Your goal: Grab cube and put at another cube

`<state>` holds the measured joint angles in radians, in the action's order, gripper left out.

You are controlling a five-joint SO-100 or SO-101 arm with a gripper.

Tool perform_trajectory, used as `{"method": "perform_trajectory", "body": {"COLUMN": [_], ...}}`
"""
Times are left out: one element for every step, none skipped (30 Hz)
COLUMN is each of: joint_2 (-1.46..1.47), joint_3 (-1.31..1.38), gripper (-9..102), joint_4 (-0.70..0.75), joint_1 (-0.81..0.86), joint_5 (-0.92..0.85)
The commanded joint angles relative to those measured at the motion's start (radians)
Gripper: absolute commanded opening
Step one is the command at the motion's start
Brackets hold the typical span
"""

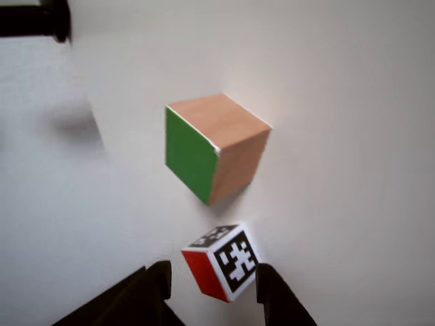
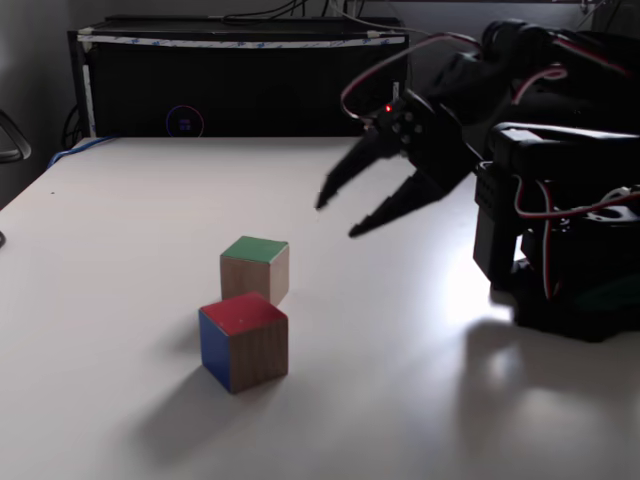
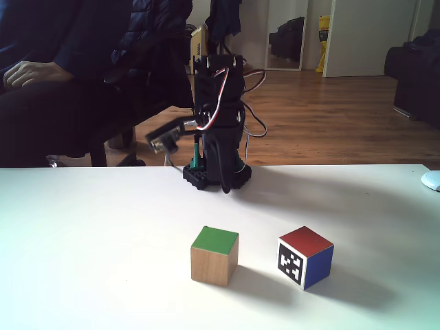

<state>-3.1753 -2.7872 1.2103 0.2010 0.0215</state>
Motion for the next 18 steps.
{"method": "perform_trajectory", "body": {"joint_2": [0.029,0.037,0.051,0.075,0.107,0.152,0.212,0.281,0.354,0.430,0.502,0.571,0.632,0.689,0.738,0.787,0.833,0.881], "joint_3": [0.054,0.055,0.063,0.081,0.103,0.132,0.169,0.210,0.252,0.299,0.348,0.396,0.436,0.474,0.511,0.549,0.589,0.629], "gripper": [22,22,22,21,21,21,21,21,21,22,22,23,23,23,23,23,23,23], "joint_4": [-0.078,-0.098,-0.115,-0.126,-0.140,-0.149,-0.149,-0.147,-0.149,-0.149,-0.141,-0.137,-0.135,-0.129,-0.117,-0.101,-0.080,-0.058], "joint_1": [0.012,0.015,0.015,0.012,0.012,0.012,0.011,0.009,0.008,0.011,0.012,0.014,0.015,0.015,0.011,0.008,0.006,0.003], "joint_5": [-0.025,-0.026,-0.015,0.005,0.025,0.038,0.051,0.061,0.075,0.084,0.094,0.104,0.109,0.109,0.112,0.120,0.127,0.133]}}
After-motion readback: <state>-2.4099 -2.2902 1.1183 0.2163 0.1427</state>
